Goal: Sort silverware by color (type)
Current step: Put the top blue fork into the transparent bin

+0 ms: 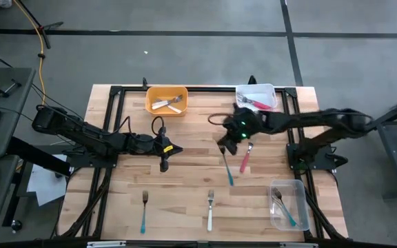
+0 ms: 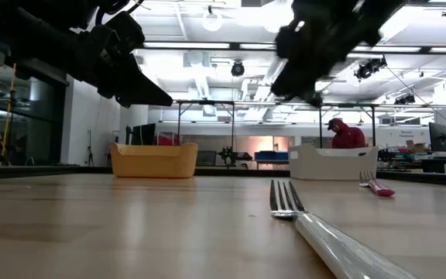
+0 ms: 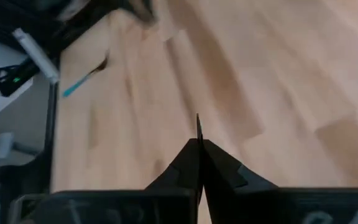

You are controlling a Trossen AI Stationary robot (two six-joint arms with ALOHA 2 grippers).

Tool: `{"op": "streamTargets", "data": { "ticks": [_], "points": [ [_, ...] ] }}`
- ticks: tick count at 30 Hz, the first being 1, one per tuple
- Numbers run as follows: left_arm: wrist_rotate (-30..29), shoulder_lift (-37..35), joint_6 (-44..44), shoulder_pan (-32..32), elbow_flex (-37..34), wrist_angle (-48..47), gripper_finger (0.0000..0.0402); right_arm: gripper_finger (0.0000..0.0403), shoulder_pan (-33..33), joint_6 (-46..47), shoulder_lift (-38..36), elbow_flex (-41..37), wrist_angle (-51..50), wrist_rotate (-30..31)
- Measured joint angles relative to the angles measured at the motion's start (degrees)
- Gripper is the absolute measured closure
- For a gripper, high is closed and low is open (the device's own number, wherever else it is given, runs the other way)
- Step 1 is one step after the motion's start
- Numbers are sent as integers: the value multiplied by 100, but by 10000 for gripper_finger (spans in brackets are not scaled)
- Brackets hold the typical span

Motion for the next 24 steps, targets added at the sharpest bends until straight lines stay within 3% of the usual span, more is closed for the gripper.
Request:
{"op": "streamTargets", "data": {
  "ticks": [6,12,20,24],
  "points": [
    [-1,0,-2,0,0,4,383,400,1098,1043,-1241,0,-1717,720],
    [-26,0,-2,0,0,7,383,400,2231,2488,-1961,0,-3495,1415],
    [-63,0,-52,2,0,7,383,401,3833,4400,-2156,0,-4935,1651],
    [-63,0,-50,2,0,7,383,401,4672,5000,-1998,-2,-5048,1790]
  ]
}}
